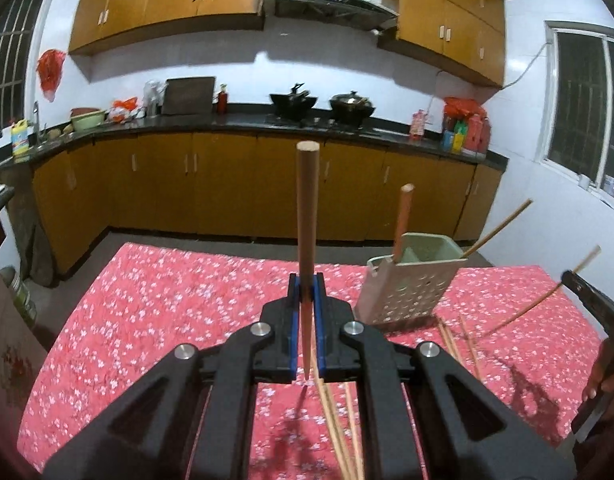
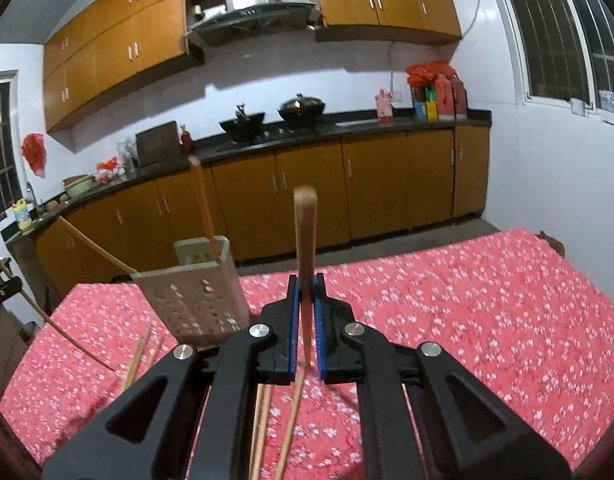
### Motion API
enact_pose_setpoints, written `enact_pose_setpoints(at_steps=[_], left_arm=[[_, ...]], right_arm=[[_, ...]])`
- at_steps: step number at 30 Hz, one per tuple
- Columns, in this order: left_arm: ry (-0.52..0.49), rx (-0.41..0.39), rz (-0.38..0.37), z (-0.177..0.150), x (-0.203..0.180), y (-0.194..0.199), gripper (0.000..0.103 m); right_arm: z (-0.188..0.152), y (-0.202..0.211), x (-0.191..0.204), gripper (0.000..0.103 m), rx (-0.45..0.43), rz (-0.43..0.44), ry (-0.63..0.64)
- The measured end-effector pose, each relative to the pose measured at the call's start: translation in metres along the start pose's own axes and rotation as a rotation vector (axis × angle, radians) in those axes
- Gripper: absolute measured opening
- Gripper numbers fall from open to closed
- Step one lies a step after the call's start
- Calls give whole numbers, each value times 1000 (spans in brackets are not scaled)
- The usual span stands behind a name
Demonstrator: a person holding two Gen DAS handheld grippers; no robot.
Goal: Organize utensils
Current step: 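Lift both chopsticks and insert them upright into the beige holder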
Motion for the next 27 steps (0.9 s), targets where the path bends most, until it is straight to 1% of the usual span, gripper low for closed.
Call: enact_pose_setpoints(at_steps=[3,7,10,11,14,16,18,23,27], left_arm=[[-22,-15,-42,6,-12,9,8],[-51,-53,-102,16,-32,25,8],[-66,-92,-146,27,-47,38,8],[-75,-117,-157,33,-55,42,8],[-88,-172,-160,44,-71,49,8],[-86,-205,-159,53,-78,50,8],[-67,-232,-156,65,-84,48,8],[-26,-289,-124,89,-87,36,8],[-14,-272,-129,98,-88,18,8]], right_arm=[[12,11,8,8,-21,46,8],[34,35,23,8,-83,111,33],[47,50,34,8,-130,166,40],[53,55,39,8,-151,183,44],[67,63,55,8,-209,213,59],[74,64,64,8,-248,213,70],[82,62,74,8,-286,211,81],[96,49,85,8,-336,205,73],[101,27,87,8,-358,184,60]])
Point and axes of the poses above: each gripper's, at about its wrist camera, not at the fingertips, and y roughly against the way its jaws point, x to its left, z to its top, the point moved 4 cm from there along -y, roughly the way its jaws point, and after that the axes turned 12 degrees about x, right-handed, at the moved point
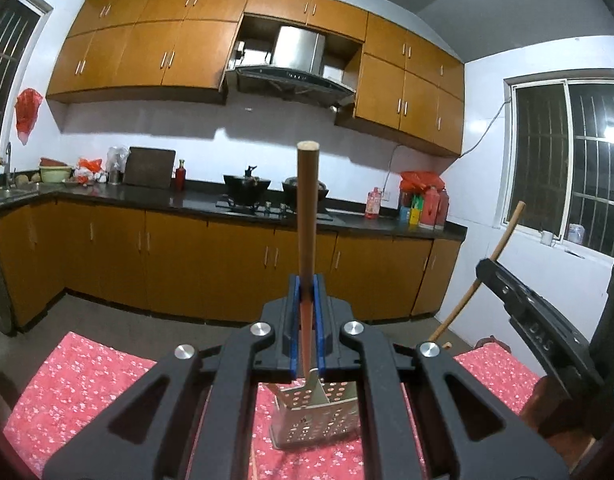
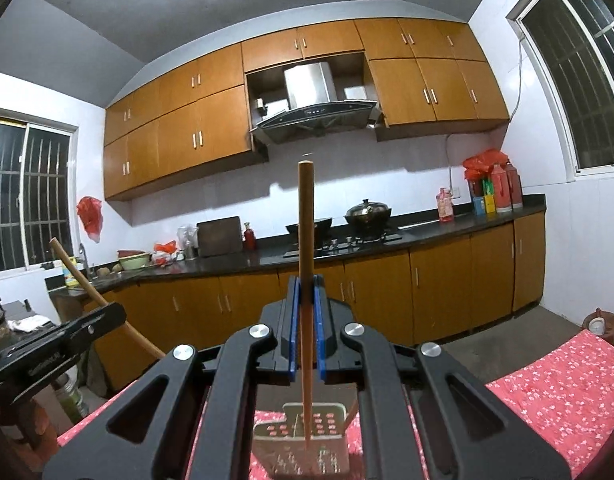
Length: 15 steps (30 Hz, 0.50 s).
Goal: Organize utensils
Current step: 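Lift both chopsticks and insert them upright into the beige holder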
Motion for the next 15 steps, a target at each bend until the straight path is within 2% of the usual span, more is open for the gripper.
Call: enact_pose_setpoints(at_steps=[7,15], left_arm=[[-3,45,-8,-14,1,-32,8],[-11,114,-16,-30,1,-61,8]], right_arm=[[-7,-26,2,8,-12,-32,23],[-31,-47,1,8,86,-28,36]])
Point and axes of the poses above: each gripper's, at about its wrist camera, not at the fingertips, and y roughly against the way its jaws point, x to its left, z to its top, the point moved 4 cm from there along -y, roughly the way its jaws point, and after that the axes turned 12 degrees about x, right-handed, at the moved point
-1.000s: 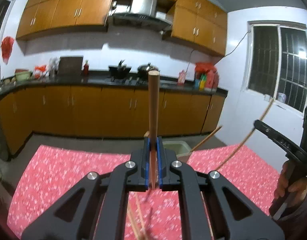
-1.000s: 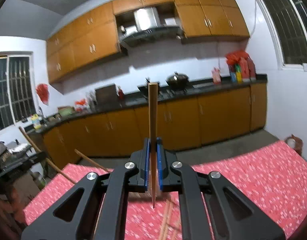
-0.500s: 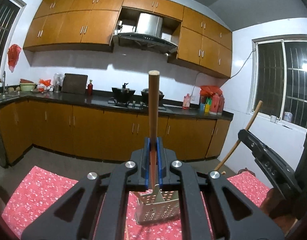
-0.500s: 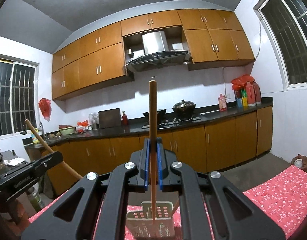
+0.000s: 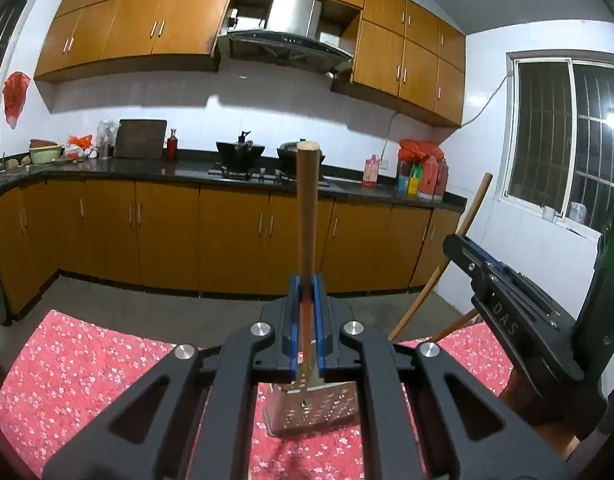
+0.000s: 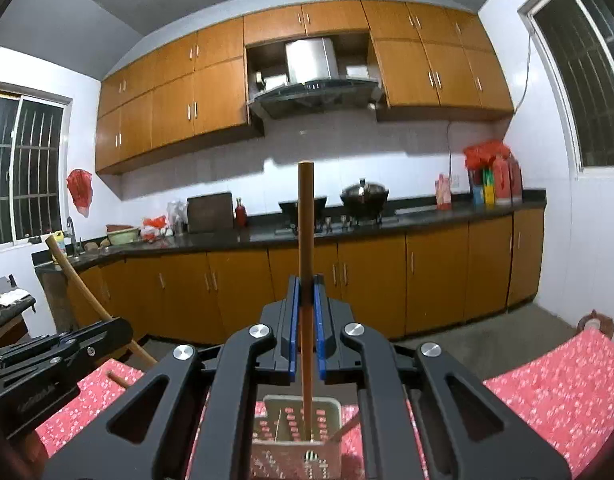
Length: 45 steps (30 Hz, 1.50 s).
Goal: Organize utensils
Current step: 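Lift both chopsticks and insert them upright into the beige holder, then open both tools to drop the chopsticks into the holder, then grasp a further chopstick with the left tool while the right tool grasps one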
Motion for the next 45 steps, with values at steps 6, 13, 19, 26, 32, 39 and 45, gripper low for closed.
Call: enact_pose_setpoints(at_steps=[6,13,19,26,32,39,45], left_arm=[[9,25,4,-6,7,-7,10],[20,-4,6,-4,12,12,15],[45,-51,22,-7,26,49,27],[89,65,143,-62,71,61,37],[138,326,192,-143,105,23,37],[166,443,156,-203,109,8,37],[149,492,116,-228,95,4,34]], right_arm=[[-9,-1,-2,37,59,26,-20],[-4,16,-3,46,51,29,-25],[-5,47,-19,46,44,8,-43],[-63,42,-73,46,258,-106,-102],[-163,2,-91,25,611,-92,-160],[-224,-1,-66,24,749,-32,-154],[-244,-1,-66,9,776,-76,-107]])
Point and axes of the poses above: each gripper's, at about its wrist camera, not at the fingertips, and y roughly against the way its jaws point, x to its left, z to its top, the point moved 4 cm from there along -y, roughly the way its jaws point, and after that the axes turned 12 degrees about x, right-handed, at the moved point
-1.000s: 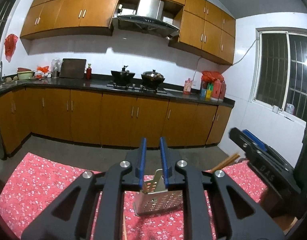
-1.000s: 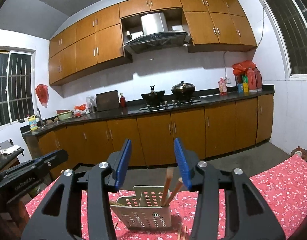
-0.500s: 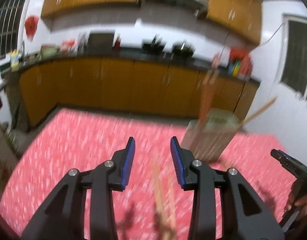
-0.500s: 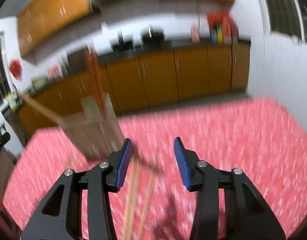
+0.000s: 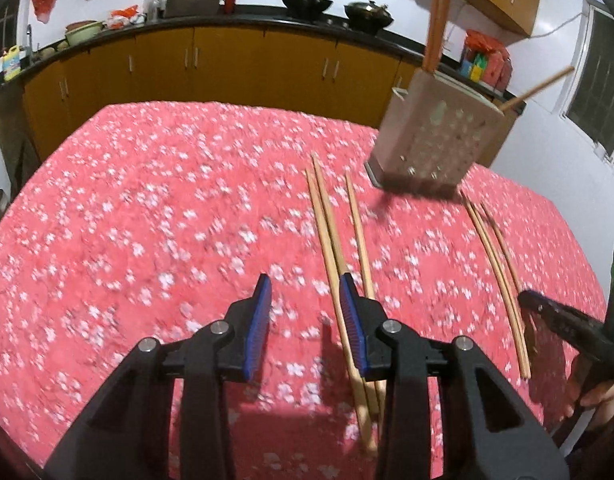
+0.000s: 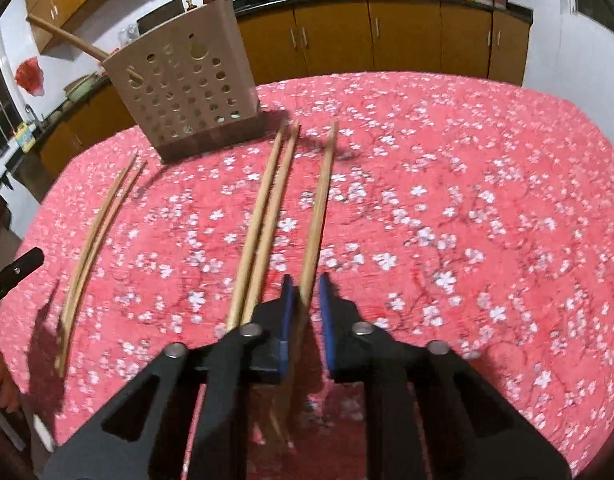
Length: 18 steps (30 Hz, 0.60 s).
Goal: Organize utensils
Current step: 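Grasp a further chopstick with the left tool while the right tool grasps one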
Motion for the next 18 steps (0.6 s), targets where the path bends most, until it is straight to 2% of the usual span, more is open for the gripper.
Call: enact_pose_setpoints(at_steps=[4,10,16,18], left_arm=[[-17,32,-21,0,-9,-6,27],[-49,80,-25,1,-21,-17,19],[-79,102,11,-2,-25,-27,15],[-90,108,45,-3,-24,-31,12]], right_arm=[[7,-2,-8,8,-13,-46,-31],[10,-1,-14,8,-21,-55,-42],[9,0,-16,8,-24,-53,-38],[9,1,-15,8,-24,-57,-35]])
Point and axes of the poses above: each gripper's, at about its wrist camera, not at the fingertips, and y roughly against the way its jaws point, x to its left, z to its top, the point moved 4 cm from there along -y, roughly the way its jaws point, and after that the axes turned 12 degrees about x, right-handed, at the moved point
